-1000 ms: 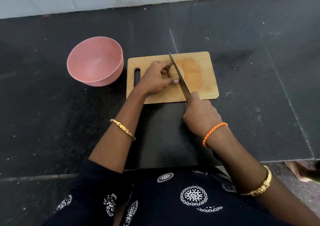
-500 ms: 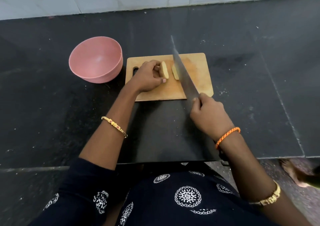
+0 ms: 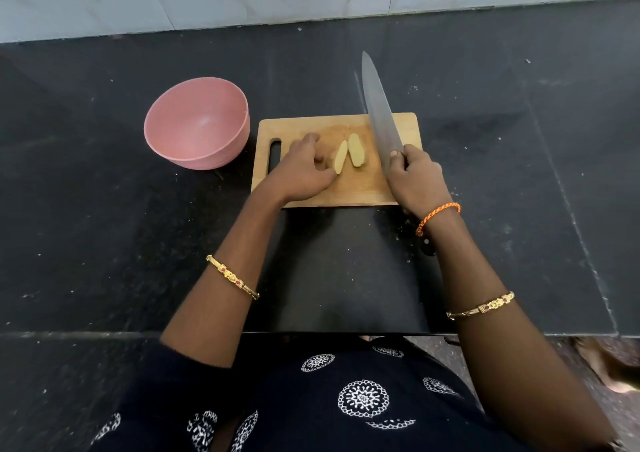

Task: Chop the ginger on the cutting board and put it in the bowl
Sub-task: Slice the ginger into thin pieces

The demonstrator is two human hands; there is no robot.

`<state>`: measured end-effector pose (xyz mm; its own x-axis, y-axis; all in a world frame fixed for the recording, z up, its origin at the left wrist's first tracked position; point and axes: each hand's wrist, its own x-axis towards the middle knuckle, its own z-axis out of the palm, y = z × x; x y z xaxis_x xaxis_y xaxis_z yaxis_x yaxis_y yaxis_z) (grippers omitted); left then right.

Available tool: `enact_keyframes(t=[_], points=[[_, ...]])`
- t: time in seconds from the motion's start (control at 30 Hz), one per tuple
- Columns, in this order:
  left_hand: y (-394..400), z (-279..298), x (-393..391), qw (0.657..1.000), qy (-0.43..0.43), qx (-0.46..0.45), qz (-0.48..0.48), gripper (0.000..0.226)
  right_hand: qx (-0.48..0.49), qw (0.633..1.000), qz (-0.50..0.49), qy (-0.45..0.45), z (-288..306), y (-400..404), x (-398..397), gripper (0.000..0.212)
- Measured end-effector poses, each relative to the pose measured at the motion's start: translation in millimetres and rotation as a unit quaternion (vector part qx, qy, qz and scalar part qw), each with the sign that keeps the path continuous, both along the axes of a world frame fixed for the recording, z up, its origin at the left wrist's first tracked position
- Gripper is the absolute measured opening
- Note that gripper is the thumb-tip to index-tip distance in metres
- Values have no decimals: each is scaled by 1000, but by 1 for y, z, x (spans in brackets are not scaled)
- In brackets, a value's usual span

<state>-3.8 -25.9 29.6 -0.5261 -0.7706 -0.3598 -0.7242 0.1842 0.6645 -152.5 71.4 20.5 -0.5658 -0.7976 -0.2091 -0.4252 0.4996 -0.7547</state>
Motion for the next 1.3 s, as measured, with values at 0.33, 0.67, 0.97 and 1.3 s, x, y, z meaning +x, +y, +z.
enact_keyframes(t=[0.33, 0.67, 0.97, 1.3], points=[[-4, -6, -42, 952, -101, -275, -84, 65, -24, 999, -12, -19, -1, -7, -8, 26], [-21, 4, -24, 906, -27, -350, 235, 73, -37, 997, -27, -61, -3, -10, -17, 27], [-7, -26, -10, 915, -104, -306, 243, 69, -42, 989, -28, -137, -6, -19, -18, 32], [-5, 21, -12, 987, -50, -122, -94, 57, -32, 990, -19, -133, -3, -6, -17, 28]])
